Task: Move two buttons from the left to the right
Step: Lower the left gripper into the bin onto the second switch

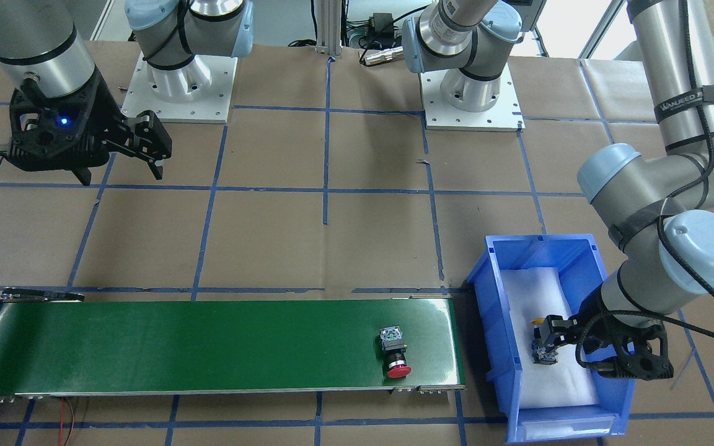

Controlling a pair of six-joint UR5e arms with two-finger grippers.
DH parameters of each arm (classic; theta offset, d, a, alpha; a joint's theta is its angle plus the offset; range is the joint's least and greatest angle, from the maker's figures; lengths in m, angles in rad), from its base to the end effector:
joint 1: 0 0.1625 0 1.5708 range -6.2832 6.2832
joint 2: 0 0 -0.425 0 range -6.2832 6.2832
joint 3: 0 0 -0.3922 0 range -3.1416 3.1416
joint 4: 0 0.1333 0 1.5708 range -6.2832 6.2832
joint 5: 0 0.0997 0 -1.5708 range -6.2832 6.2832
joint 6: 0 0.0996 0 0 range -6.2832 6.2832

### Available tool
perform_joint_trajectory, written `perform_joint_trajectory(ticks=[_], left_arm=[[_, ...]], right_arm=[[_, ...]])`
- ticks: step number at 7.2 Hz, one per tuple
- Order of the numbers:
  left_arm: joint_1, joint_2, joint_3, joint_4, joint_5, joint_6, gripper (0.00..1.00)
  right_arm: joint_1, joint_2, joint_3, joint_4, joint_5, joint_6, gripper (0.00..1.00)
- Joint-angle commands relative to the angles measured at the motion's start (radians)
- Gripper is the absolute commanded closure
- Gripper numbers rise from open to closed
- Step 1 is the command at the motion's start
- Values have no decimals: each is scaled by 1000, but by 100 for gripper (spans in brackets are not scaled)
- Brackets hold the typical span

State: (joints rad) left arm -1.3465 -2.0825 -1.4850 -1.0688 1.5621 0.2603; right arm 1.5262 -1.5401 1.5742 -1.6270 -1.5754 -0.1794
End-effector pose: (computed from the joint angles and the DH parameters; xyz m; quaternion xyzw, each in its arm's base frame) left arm 0.0187 -0.6853 0.2793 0.0182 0.9991 -0.0380 0.0049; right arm 0.1101 -0.5123 0.4766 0.0673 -0.9977 0.0107 0.0035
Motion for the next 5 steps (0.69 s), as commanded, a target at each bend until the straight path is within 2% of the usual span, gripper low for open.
perform_joint_trajectory(ticks=[1, 5], left_arm=[[-5, -48, 0, 6, -5, -12, 33], [-3, -59, -43, 18, -5, -3, 33]], right_arm=[[0, -1, 1, -2, 0, 0, 0], [-3, -3, 1, -2, -2, -2, 0]])
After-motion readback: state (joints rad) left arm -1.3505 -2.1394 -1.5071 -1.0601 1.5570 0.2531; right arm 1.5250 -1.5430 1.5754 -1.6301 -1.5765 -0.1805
